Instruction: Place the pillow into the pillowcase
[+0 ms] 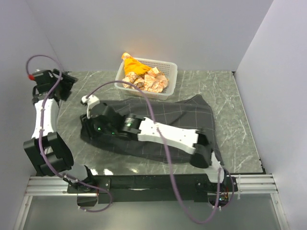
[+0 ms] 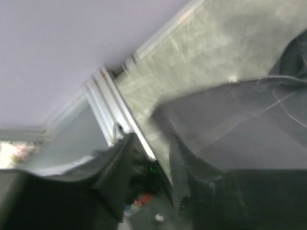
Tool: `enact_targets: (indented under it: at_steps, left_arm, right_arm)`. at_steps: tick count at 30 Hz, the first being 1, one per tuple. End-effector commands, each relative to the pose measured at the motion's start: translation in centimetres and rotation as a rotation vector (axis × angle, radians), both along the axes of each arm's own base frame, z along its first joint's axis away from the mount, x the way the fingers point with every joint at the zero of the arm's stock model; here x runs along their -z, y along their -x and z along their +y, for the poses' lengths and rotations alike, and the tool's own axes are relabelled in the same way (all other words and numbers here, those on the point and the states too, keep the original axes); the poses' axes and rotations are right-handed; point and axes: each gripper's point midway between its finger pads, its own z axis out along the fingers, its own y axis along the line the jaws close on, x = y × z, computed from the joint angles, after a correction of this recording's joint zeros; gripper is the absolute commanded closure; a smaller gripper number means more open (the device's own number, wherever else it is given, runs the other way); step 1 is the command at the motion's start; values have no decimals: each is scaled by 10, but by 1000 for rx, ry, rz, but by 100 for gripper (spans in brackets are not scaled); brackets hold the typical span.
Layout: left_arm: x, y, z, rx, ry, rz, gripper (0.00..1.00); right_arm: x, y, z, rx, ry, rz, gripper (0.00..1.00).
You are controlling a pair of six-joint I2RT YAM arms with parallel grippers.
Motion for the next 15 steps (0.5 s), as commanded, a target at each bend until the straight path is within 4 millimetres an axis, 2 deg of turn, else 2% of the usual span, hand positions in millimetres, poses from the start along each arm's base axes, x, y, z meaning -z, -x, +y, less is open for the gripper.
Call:
enact_targets:
  at_steps: [1,2,3,4,5,6,7,8,9,10,11,12,13,14,15]
  left_arm:
    - [-40,27,17,-39,-164,-38,10]
    - [-41,30,16,-35,-169,-40,11]
    - [-47,33,11,-21,-163,-63,14]
    - [-41,36,0,3,-143,-58,15]
    - [-39,39,-8,14,-137,-59,16]
    - [-43,46,-12,-10,-159,-73,18]
    - [-27,50,-32,17,-156,-52,19]
    - [-22,55,-41,25,-164,-52,19]
    - [-25,62,-47,12,-184,-69,20]
    - [-8,68,-71,57,-163,-48,21]
    - [-1,73,-82,76,-152,-42,21]
    - [-2,78,-96,103,-143,-67,23]
    - [14,86,-125,172,-131,-49,24]
    - [18,92,-138,197,-125,-44,25]
    - [23,98,-153,238,-119,-42,27]
  right_arm:
    - [-9,26,15,-163,-46,-24,44]
    - [4,24,9,-145,-11,-23,41]
    - [-12,23,-5,-124,-21,-45,38]
    - [4,20,-20,-95,31,-44,29]
    - [-20,8,-46,4,16,-84,24]
    - [-21,2,-65,59,34,-95,17]
    - [12,-1,-89,109,111,-83,14]
    - [-14,-4,-121,168,60,-90,13]
    - [-9,-21,-147,282,59,-69,11]
    - [32,-23,-177,338,137,-39,11]
    - [18,-25,-210,408,84,-27,10]
    - [30,-39,-239,514,74,24,10]
    - [73,-35,-268,559,147,54,10]
    - [60,-31,-294,621,55,91,10]
    - [71,-31,-316,678,49,108,10]
